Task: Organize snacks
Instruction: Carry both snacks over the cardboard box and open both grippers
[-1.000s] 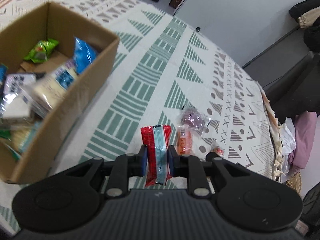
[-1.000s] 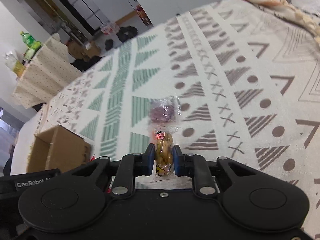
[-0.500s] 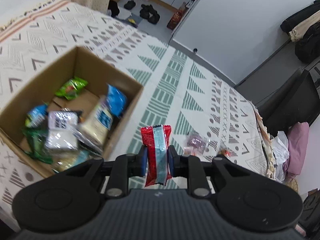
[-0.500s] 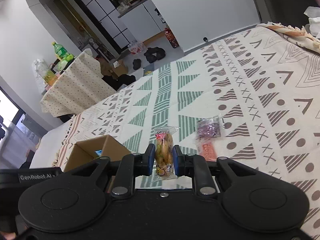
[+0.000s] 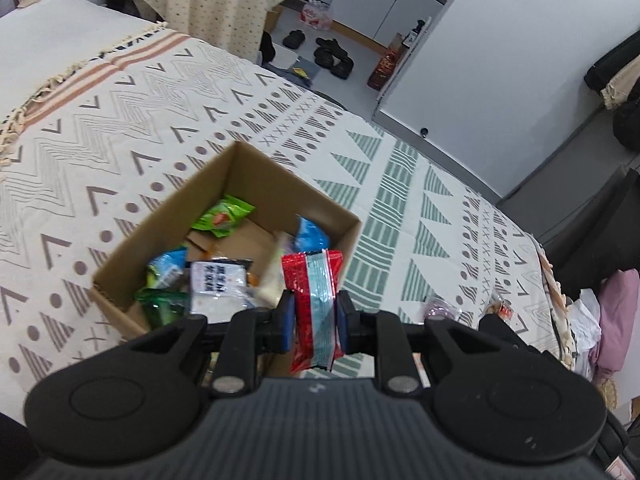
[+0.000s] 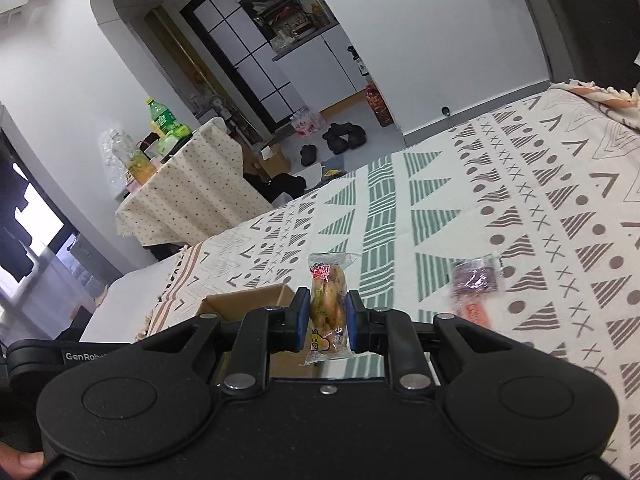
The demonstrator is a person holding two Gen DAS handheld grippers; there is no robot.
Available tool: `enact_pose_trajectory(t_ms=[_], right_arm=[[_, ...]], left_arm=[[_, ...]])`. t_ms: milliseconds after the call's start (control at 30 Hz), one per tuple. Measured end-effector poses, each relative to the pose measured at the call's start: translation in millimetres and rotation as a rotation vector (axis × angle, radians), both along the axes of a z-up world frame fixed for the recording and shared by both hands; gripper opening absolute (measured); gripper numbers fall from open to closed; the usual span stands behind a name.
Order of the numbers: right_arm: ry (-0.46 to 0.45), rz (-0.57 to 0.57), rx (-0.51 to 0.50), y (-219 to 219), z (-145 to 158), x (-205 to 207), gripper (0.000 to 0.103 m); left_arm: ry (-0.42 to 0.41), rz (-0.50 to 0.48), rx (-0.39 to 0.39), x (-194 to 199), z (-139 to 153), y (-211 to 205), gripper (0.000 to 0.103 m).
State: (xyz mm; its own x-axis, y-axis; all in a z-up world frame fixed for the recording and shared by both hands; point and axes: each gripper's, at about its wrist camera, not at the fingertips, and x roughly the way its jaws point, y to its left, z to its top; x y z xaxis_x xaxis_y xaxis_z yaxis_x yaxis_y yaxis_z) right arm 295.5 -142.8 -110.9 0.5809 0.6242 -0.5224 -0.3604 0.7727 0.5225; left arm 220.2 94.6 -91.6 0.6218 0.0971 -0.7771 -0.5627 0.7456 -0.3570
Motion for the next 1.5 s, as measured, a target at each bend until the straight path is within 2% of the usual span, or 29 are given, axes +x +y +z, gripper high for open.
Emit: enact_pose_trajectory(t_ms=[367,633,1167,1300,1433,1500], right_arm=[[-0.031,0.044,0.035,35,0,-15,0.019],[-0.077,0.091,0.010,52,2,-16,0.019],[-0.054,0.139,-0.034,93,-9,-1,0.020],[-0.057,0.184,-0.055,113,-13,-3,0.020],[-0.066,0.205,-0.061,120,-16,-7,0.020],[-0.068,0.220,-0.043,120,-15,-9,0.024]], left_arm=[[0.007,0.066,0.015,-15,2,36,0.020],[-0.006,0.099,0.008,-13,2,63,0.020],[0.040,0.014,-0.034,22,-28,93,0.021],[0.055,-0.013,-0.034,26,-26,101,0.027],[0.055,0.011,-0.020,20,-22,109,0.035],[0.059,0.026,-0.017,17,-21,111,0.038]])
